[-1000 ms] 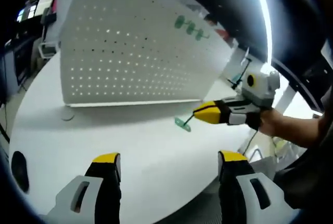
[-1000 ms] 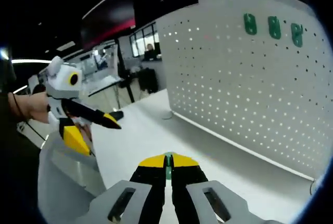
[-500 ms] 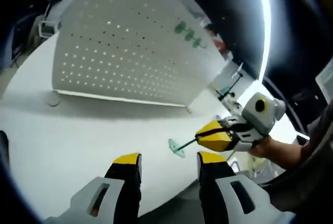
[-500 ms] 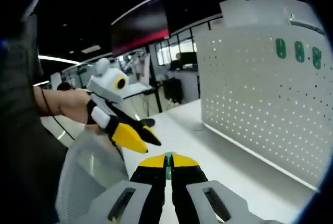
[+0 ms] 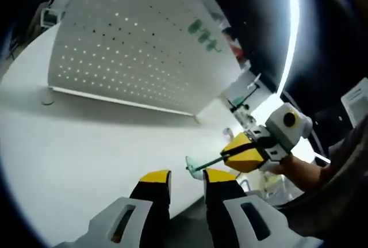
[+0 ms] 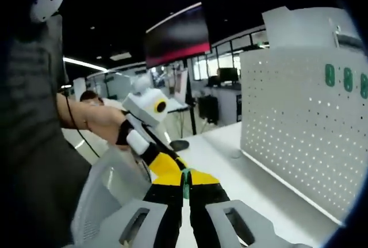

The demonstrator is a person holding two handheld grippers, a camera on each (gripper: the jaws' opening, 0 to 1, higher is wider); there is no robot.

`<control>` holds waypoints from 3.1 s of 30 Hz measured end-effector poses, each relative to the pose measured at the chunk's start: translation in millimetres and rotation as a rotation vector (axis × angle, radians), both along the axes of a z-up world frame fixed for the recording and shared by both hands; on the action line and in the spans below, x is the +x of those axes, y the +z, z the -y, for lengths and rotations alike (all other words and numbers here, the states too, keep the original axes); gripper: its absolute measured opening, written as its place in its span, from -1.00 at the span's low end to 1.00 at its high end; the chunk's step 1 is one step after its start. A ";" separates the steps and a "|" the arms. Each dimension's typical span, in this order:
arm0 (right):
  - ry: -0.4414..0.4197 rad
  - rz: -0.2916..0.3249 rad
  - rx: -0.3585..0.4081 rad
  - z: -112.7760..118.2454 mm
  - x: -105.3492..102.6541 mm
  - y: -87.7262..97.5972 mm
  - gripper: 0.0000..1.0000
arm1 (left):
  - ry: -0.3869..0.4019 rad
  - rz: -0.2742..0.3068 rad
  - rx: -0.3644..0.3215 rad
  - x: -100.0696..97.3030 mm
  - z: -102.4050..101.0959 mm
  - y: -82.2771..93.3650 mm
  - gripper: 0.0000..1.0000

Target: Insert the hook assembly into the mounting plate slot until the hook locks in place.

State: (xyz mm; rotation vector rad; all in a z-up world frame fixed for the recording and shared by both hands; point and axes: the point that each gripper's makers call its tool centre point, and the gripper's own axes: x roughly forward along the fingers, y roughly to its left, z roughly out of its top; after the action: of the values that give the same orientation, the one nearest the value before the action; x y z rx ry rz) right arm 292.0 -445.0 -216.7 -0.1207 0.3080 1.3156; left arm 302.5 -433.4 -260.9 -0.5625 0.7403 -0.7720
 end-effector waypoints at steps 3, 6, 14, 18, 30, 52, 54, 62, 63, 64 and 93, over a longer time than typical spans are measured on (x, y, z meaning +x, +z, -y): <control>0.009 0.006 0.006 -0.3 0.0 1.6 -1.00 | -0.002 0.001 -0.002 -0.3 0.3 0.3 -0.56; 0.008 0.006 -0.004 1.4 1.3 -1.7 -1.00 | 0.005 0.008 -0.004 0.6 -2.0 2.2 -0.56; 0.027 0.005 0.003 -1.4 -5.4 0.1 -1.00 | 0.035 -0.001 -0.041 4.9 -3.1 4.0 -0.60; 0.028 0.008 0.002 -1.7 -5.9 0.3 -1.00 | 0.018 -0.009 -0.055 1.6 2.3 4.8 -0.75; 0.028 0.007 -0.001 0.7 -6.4 -2.0 -1.00 | -0.021 0.025 -0.017 -2.2 4.1 4.1 -0.87; 0.016 -0.012 -0.026 -2.9 -5.5 -10.4 -0.98 | 0.042 0.070 0.032 11.0 -8.7 12.5 -0.98; 0.014 -0.016 -0.028 -3.1 -5.4 -11.9 -0.98 | 0.038 0.082 0.055 11.4 -8.9 12.1 -0.98; -0.005 -0.053 -0.019 -3.1 -2.9 -11.6 -0.97 | 0.042 0.108 0.073 14.6 -10.2 13.6 -0.98; -0.008 -0.057 -0.020 -2.9 -2.7 -11.2 -0.96 | 0.040 0.112 0.075 14.4 -10.1 14.3 -0.98; -0.009 -0.049 -0.022 -2.6 -2.5 -10.1 -0.96 | 0.039 0.117 0.077 14.4 -10.0 15.3 -0.98; -0.228 -0.568 0.173 11.6 3.2 -14.5 -0.63 | 0.065 0.421 0.222 33.2 -21.5 45.5 -0.98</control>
State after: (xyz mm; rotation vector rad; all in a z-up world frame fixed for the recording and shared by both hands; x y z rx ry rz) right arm 295.2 -456.6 -231.2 0.4315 0.6657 1.1236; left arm 335.7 -411.8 -215.4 -0.2107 0.4078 -0.7062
